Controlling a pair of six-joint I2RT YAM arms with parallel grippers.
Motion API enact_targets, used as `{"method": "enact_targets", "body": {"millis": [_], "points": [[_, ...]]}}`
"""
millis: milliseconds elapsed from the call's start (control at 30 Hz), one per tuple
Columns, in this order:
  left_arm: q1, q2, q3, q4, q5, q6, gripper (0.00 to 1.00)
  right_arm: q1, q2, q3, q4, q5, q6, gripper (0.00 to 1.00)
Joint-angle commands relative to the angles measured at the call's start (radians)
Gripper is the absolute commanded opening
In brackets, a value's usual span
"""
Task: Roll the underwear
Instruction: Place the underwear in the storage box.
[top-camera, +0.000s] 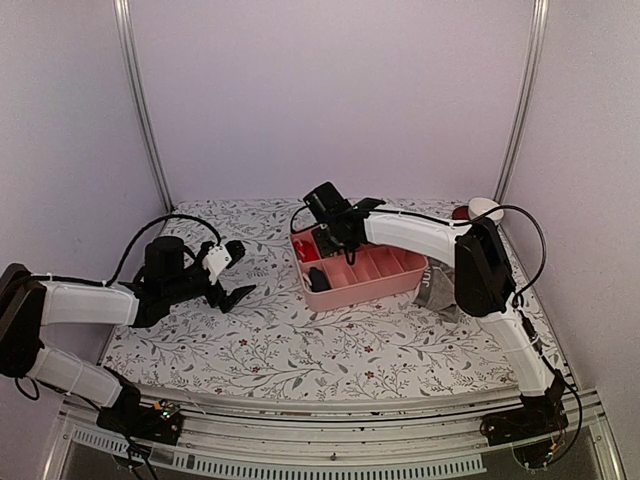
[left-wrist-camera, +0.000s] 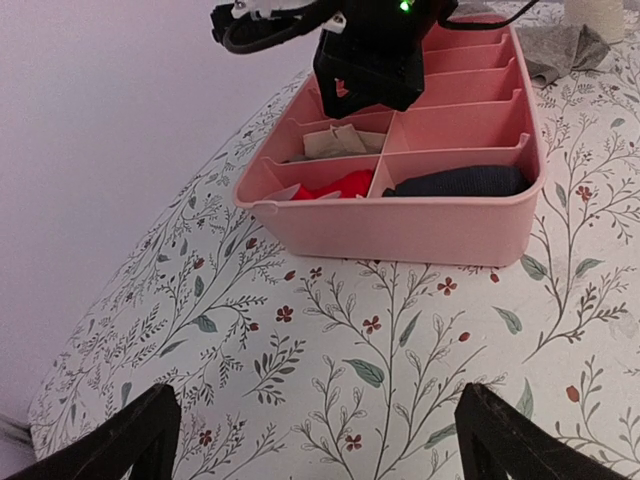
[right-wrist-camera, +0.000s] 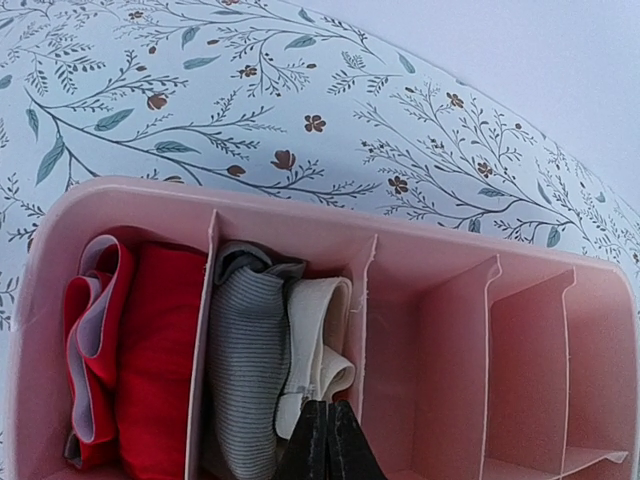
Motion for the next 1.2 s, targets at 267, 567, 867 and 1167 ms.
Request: {"method": "enact_targets", "body": {"millis": [267,567,867,1167], "points": [[0.011,0.015,0.001,0.012,0.015,0.012,0.98,0.003,0.092,-0.007,0.011,0.004,-0.018,0.03],[0.012,0.019,0.004,0.008,0.018,0.012,0.98,0.003,0.058,-0.006,0.042,0.004,-0.040,0.07],[0.011,0.007,0.002,0.007,0.017,0.009,0.99,0.067,-0.270,-0.217,0.138,0.002,-0.113,0.80],[-0.017,-0.118,0.008,-0.076,0.038,0.019,0.98,0.092,-0.660,-0.756,0.079,-0.012,0.106,0.99]]}}
